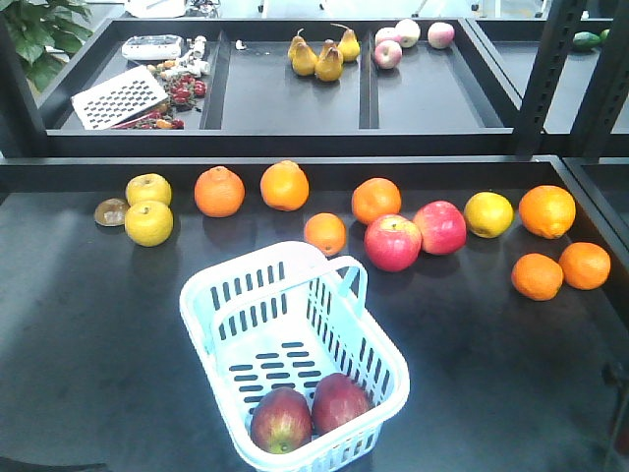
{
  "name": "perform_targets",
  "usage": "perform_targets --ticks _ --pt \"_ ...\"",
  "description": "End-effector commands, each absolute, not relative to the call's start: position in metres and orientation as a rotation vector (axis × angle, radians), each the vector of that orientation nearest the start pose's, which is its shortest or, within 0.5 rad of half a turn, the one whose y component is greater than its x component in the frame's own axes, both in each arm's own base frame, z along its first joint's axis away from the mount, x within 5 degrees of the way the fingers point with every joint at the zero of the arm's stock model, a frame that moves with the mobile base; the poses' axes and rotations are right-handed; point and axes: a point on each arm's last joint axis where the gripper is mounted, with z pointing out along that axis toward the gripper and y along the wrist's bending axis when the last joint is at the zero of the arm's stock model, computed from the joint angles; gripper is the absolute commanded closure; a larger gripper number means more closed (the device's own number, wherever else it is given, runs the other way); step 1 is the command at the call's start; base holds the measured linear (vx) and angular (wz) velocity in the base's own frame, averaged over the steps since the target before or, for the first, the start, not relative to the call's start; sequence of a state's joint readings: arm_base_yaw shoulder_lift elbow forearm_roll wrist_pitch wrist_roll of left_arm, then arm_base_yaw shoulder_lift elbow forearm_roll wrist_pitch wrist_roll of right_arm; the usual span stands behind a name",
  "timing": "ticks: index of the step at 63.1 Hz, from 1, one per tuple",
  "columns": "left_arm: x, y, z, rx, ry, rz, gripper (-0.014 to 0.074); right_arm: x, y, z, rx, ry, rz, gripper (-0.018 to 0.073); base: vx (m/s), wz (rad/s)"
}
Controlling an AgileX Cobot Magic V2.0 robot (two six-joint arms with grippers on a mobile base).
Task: Pick three apples into basket with both arms
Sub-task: 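Move the right gripper to the third red apple and grasp it, then carry the apple over the basket and release it with the right gripper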
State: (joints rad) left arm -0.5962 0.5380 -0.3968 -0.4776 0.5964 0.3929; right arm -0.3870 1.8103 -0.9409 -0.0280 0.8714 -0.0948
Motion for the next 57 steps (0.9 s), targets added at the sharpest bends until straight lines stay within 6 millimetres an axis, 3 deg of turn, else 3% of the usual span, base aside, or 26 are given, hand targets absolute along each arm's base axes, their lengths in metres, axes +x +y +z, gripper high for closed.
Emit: perform_targets --ticks 1,17,33,48,57 --pt "0.075 -0.078 0.272 0.719 2.009 -0.648 0.0603 0.273 -0.096 0.182 0.323 3.038 0.068 0.0556 0.00 0.00" --pt "0.075 -0.078 0.272 0.719 2.009 -0.648 0.0603 0.266 -0.032 0.249 0.044 2.789 0.310 0.0568 0.00 0.00" --pt "0.075 -0.078 0.272 0.719 2.009 -0.648 0.0603 0.242 0.039 0.295 -0.252 2.598 0.503 0.0564 0.00 0.00" --pt "0.075 -0.078 0.272 0.719 2.009 -0.648 0.0603 0.235 0.108 0.301 -0.449 2.460 0.674 0.0562 0.00 0.00" --pt "0.075 -0.078 0.272 0.719 2.009 -0.648 0.0603 0.240 0.149 0.287 -0.514 2.411 0.714 0.0547 0.00 0.00"
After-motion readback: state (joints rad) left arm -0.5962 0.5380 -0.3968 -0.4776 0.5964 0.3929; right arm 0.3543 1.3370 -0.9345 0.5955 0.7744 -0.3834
